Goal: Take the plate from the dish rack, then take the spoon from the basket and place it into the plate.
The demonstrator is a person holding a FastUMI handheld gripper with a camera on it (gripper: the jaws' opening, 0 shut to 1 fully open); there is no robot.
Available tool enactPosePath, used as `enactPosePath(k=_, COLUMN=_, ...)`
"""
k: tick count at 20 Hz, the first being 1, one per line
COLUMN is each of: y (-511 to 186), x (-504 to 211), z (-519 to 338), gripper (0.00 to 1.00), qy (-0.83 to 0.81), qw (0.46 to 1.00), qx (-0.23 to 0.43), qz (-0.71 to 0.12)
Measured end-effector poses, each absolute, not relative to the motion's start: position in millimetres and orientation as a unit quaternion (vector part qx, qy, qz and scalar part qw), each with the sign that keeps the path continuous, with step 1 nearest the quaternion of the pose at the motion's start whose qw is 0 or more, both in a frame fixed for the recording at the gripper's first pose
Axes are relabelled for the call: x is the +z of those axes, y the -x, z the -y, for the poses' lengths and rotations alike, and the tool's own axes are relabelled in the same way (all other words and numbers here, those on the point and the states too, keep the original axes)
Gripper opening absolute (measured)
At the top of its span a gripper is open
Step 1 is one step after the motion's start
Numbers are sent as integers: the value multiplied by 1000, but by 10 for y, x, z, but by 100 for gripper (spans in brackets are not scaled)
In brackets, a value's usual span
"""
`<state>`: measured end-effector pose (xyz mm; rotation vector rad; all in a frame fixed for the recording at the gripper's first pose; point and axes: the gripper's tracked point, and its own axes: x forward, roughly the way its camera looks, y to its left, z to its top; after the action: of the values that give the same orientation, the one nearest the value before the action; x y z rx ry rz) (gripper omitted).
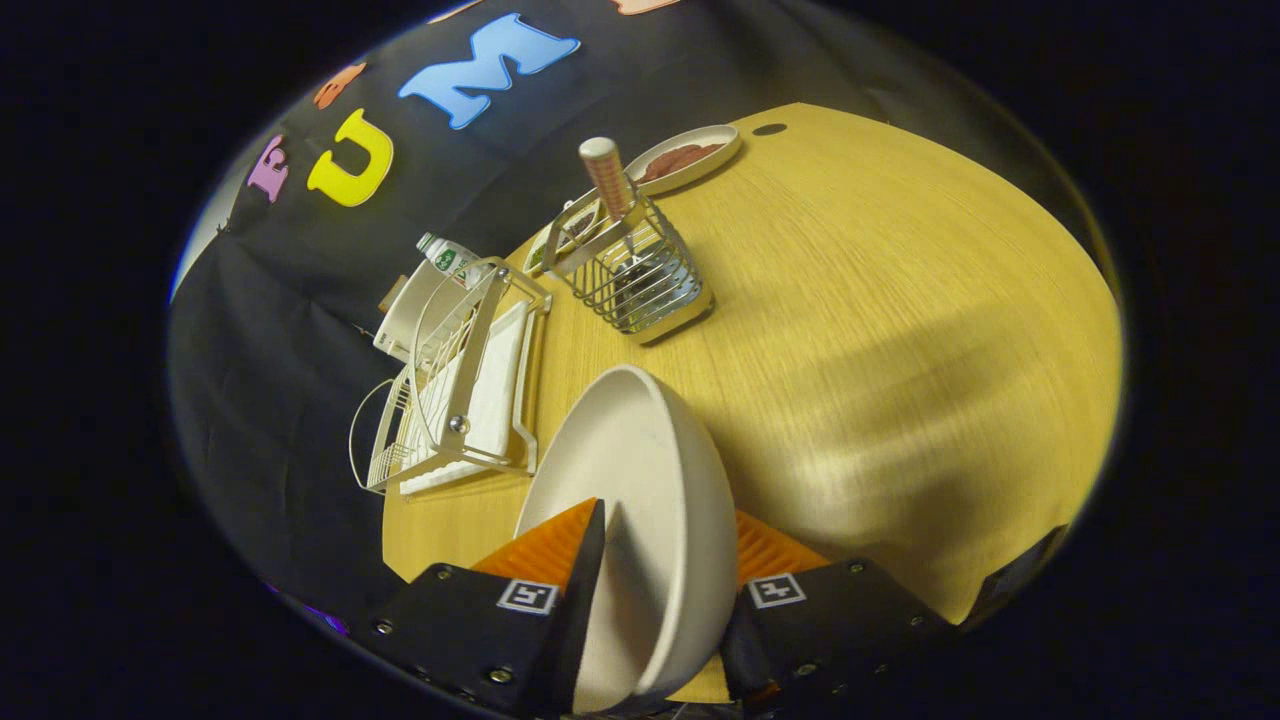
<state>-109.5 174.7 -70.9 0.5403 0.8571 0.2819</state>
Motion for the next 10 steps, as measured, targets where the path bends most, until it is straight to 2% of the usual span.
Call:
enactPosePath(k=1, y=1102, x=-713, z=-1658, gripper=58, qy=-253, qw=866, qx=131, qz=-411)
enactPosePath(k=7, y=1102, x=-699, z=-1311, gripper=59, qy=-252, qw=873, qx=108, qz=-404)
enactPosePath(k=10, y=1096, x=-510, z=-1182, gripper=59, qy=-217, qw=899, qx=100, qz=-368)
